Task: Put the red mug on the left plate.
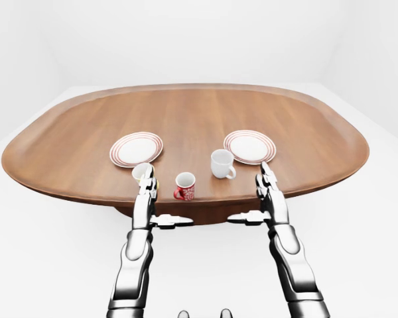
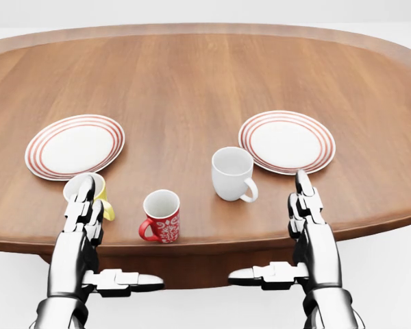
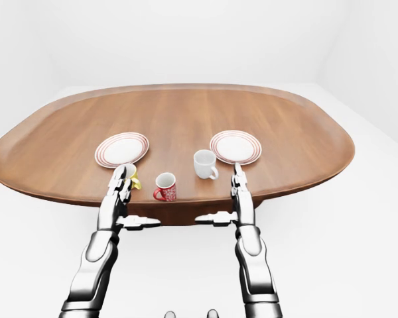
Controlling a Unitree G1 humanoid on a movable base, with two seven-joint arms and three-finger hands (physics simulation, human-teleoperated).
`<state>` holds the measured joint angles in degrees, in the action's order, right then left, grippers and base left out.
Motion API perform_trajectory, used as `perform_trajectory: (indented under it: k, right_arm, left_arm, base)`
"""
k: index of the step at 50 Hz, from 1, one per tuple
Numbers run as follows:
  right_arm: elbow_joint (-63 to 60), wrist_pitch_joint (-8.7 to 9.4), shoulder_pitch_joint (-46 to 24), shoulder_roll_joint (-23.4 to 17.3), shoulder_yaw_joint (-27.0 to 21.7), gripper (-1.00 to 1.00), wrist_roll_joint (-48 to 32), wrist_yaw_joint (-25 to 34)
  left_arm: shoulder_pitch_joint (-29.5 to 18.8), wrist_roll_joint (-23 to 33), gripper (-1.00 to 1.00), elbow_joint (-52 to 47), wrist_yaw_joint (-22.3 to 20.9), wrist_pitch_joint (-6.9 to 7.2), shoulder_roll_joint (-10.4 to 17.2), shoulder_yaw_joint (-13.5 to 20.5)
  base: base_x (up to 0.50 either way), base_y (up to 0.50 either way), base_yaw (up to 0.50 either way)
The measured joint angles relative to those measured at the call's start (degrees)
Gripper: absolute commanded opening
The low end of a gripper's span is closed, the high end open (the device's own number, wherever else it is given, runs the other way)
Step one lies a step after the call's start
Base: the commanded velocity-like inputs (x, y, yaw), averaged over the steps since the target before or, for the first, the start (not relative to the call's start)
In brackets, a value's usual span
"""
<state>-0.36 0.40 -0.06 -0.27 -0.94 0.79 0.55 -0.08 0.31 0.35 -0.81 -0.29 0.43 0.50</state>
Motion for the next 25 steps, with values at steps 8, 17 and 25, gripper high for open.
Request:
perform_trajectory:
  k: [8, 17, 25]
  right_arm:
    - [0.0, 0.42, -0.5, -0.3, -0.7, 1.0, 1.0, 0.3]
    - [-0.1, 1.04, -0.8, -0.6, -1.0, 1.0, 1.8, 1.1]
    - [-1.6, 0.5, -0.3, -0.5, -0.4, 1.0, 2.3, 3.3]
  left_arm:
    - [-0.2, 0.6, 1.0, 0.7, -0.8, -0.42, 0.3, 0.4]
    - [-0.4, 0.3, 1.0, 0.9, -0.9, -0.26, 0.4, 1.0]
    - [4.9, 0.6, 1.0, -5.9, 0.3, -3.09, 0.0, 1.1]
  base:
    - [0.0, 0.0, 0.0]
    - [0.0, 0.0, 0.0]
    - [0.0, 0.0, 0.0]
